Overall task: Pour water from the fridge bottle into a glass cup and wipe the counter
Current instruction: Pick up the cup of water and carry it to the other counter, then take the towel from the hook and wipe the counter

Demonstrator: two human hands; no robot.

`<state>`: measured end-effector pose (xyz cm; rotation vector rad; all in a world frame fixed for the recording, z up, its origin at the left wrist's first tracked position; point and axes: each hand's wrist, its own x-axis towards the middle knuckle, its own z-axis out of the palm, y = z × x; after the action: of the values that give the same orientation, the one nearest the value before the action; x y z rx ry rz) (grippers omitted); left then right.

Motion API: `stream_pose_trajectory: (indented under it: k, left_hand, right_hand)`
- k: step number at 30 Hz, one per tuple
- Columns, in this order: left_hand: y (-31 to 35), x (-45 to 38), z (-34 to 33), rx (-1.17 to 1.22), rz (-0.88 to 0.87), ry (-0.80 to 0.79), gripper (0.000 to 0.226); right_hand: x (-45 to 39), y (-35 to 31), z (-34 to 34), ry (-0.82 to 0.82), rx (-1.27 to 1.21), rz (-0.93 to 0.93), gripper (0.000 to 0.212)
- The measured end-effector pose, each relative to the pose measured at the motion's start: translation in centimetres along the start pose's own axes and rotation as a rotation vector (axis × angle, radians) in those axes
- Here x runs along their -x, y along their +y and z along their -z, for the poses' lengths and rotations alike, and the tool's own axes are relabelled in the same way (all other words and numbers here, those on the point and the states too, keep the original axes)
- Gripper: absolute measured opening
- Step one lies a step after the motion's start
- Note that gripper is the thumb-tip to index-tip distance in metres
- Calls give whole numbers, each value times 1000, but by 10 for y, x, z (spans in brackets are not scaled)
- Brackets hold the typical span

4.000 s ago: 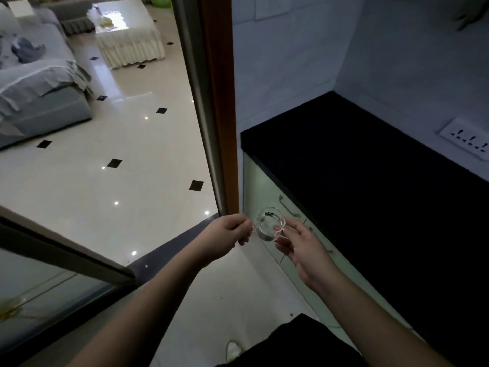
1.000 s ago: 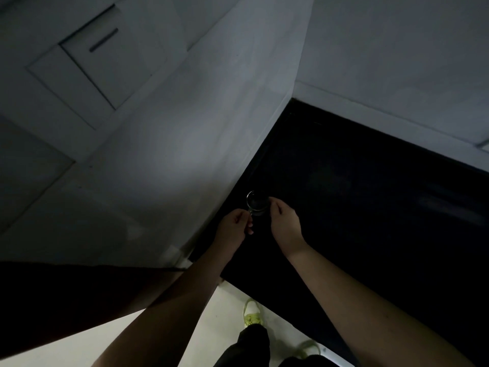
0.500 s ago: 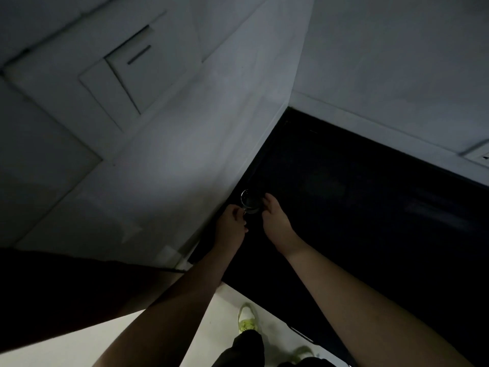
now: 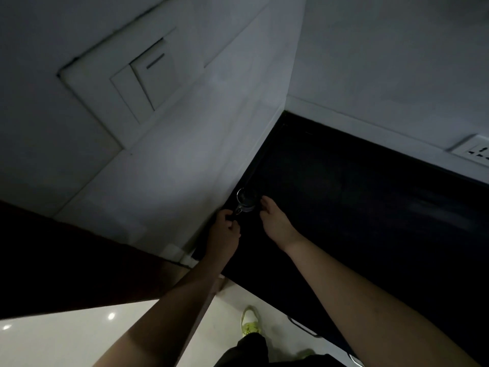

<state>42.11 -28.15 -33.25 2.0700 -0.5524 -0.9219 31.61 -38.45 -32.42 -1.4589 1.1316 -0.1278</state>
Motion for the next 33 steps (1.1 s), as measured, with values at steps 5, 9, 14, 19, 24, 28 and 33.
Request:
stream_pose_trajectory:
  k: [5, 9, 14, 19, 24, 28, 33]
  left_hand:
    - [1, 6, 9, -64, -37, -106, 24]
    - [15, 15, 16, -221, -113, -240, 38]
    - [36, 27, 13, -474, -228, -396, 51]
    - [53, 48, 2, -580, -382, -459, 55]
    - [56, 60, -14, -809, -535, -461, 57]
    - [59, 75, -29, -1143, -772, -371, 62]
    - [66, 103, -56, -1252, -903, -401, 74]
  right_hand:
    - [19, 0, 12, 23, -7, -9, 46]
    - [37, 0, 27, 53, 42, -27, 39]
    - [69, 4, 45, 45, 71, -44, 38]
    - [108, 12, 64, 64, 222, -5, 48]
    - [142, 29, 77, 204, 406, 39, 50]
    - [169, 47, 85, 313, 742, -39, 54]
    - [208, 69, 91, 424, 892, -180, 58]
